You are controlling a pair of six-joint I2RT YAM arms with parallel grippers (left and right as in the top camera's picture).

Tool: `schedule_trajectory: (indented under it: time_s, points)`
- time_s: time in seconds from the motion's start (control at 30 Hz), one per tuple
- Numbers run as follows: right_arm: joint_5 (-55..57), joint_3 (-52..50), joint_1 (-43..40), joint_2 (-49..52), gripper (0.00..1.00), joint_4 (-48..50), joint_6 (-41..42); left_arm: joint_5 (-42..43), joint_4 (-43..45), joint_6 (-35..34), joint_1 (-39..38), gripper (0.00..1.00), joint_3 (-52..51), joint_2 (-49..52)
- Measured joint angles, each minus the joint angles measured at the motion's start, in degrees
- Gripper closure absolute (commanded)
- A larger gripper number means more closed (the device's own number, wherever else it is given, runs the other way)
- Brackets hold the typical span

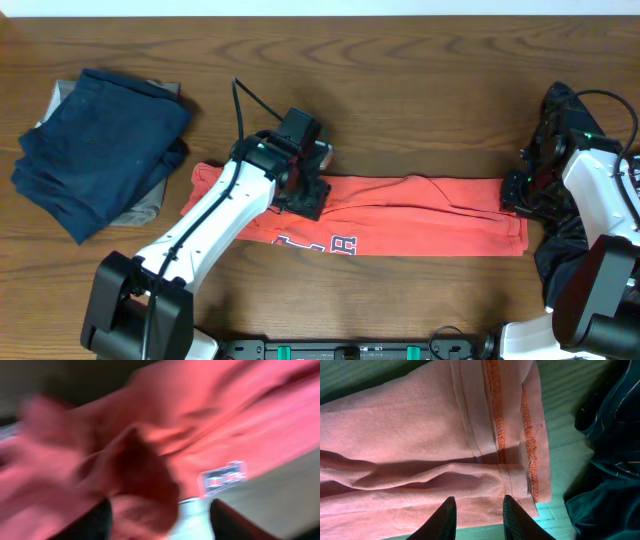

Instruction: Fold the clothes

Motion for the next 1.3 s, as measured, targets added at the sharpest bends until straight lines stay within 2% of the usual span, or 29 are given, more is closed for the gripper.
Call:
schedule_trajectory:
  time_s: [0.2,0.37,0.57,0.63,0.77,0.83,0.97,1.03,1.3]
  points:
    - [0.0,0.0,0.0,0.0,0.70,0.0,0.0,-11.4,0.2,0.3,6.3,0.28,2.3,0.0]
    - [0.0,0.0,0.0,0.0,0.70,0.0,0.0,-14.5,1.7,-0.8,13.6,0.28,3.0,0.0]
    - [0.0,0.0,0.0,0.0,0.70,0.1,0.0,-15.4,1.8,-1.3,18.2,0.31,3.0,2.1]
    - [0.0,0.0,0.0,0.0,0.70,0.1,0.0,-15.4,2.1,-1.6,18.8,0.37,3.0,4.1]
    - [0.0,0.0,0.0,0.0,0.70,0.1,0.0,-15.7,2.5,-3.0,19.6,0.60,3.0,8.4]
    - [0.0,0.0,0.0,0.0,0.70,0.1,0.0,-15.8,2.9,-3.4,19.8,0.64,3.0,9.6]
    - [0.0,0.0,0.0,0.0,0.70,0.2,0.0,-15.8,3.4,-3.8,20.0,0.64,3.0,9.9]
    - [0.0,0.0,0.0,0.0,0.70,0.2,0.0,-15.8,2.5,-4.2,20.0,0.56,3.0,9.9]
    - [0.0,0.0,0.0,0.0,0.69,0.5,0.0,-15.8,0.7,-5.7,20.0,0.57,3.0,9.6]
